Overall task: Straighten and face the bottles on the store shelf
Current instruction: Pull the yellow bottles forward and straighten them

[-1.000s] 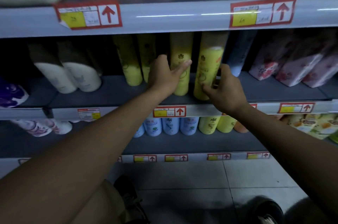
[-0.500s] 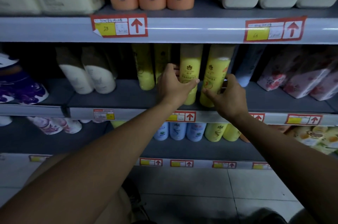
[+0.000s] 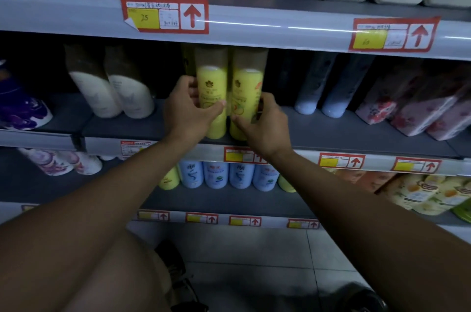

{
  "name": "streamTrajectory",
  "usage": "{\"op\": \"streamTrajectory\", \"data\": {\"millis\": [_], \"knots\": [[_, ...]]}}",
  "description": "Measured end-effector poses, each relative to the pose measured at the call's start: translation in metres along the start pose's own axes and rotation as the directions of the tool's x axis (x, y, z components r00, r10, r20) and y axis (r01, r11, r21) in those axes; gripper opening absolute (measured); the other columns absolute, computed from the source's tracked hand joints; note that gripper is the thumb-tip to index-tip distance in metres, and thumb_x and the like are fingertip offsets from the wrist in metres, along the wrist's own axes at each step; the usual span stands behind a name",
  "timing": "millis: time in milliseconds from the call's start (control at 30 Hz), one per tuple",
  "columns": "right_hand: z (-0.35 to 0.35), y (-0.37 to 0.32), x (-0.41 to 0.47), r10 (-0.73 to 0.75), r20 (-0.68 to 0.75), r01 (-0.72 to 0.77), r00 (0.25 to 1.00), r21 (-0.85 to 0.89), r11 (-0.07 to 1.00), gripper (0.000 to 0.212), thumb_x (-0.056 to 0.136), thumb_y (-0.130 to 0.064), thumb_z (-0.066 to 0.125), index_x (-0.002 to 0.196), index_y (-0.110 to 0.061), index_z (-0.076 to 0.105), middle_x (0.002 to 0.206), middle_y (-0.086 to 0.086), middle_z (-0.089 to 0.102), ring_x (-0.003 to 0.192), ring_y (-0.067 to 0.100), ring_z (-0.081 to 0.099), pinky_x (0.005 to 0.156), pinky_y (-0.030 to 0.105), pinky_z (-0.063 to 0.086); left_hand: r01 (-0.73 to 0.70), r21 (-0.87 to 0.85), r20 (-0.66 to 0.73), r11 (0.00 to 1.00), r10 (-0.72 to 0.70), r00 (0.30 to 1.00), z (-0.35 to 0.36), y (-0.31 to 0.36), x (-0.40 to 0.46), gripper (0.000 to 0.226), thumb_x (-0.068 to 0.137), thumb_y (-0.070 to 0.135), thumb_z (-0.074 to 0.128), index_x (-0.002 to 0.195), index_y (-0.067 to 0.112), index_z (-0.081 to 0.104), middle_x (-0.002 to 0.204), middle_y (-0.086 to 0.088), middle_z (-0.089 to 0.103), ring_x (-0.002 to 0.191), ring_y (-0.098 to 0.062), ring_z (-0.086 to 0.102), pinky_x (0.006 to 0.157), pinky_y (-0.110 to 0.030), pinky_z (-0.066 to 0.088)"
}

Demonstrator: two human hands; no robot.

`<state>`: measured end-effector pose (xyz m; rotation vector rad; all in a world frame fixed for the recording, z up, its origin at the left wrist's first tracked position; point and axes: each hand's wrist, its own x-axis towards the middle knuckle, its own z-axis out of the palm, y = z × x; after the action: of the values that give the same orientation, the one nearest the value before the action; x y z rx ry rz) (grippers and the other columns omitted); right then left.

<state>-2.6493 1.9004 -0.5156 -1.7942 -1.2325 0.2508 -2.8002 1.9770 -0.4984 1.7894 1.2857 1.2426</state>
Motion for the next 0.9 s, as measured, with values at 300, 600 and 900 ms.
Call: {"op": "streamTrajectory", "data": {"millis": [300,600,900], "knots": [[0.041,-0.029,0.006,-0.021,0.080,0.020,0.997,0.014,1.000,0.061,0.077,-0.044,0.079,0.124,-0.019,0.050,0.120,0.006,0.063,0.109,0.026,0.062,0.089,0.047,0.054,0.054,0.003,-0.080,0.999,-0.054,0.995,-0.027,-0.019,0.016,0.052,0.071,0.030,0.087,0.113,0.018,0.059,0.102,0.006,0.070,0.087,-0.009,0.071,0.078,-0.037,0.062],[0.056,-0.031,0.012,-0.018,0.060,0.019,0.998,-0.025,1.000,0.060,0.082,-0.043,0.077,0.129,-0.019,0.048,0.122,0.010,0.053,0.107,0.030,0.058,0.089,0.043,0.052,0.068,0.053,-0.010,0.996,-0.067,0.998,-0.035,-0.022,0.031,0.052,0.066,0.044,0.082,0.103,0.023,0.051,0.105,0.004,0.068,0.092,-0.013,0.069,0.080,-0.042,0.060],[0.057,-0.030,0.019,-0.018,0.027,0.020,0.999,-0.088,0.996,0.059,0.079,-0.050,0.074,0.120,-0.016,0.048,0.122,0.005,0.047,0.102,0.024,0.057,0.083,0.043,0.054,0.095,0.067,0.139,0.993,-0.104,0.985,-0.037,-0.035,0.039,0.074,0.064,0.067,0.075,0.115,0.020,0.050,0.119,0.002,0.063,0.109,-0.017,0.061,0.092,-0.047,0.054]]}}
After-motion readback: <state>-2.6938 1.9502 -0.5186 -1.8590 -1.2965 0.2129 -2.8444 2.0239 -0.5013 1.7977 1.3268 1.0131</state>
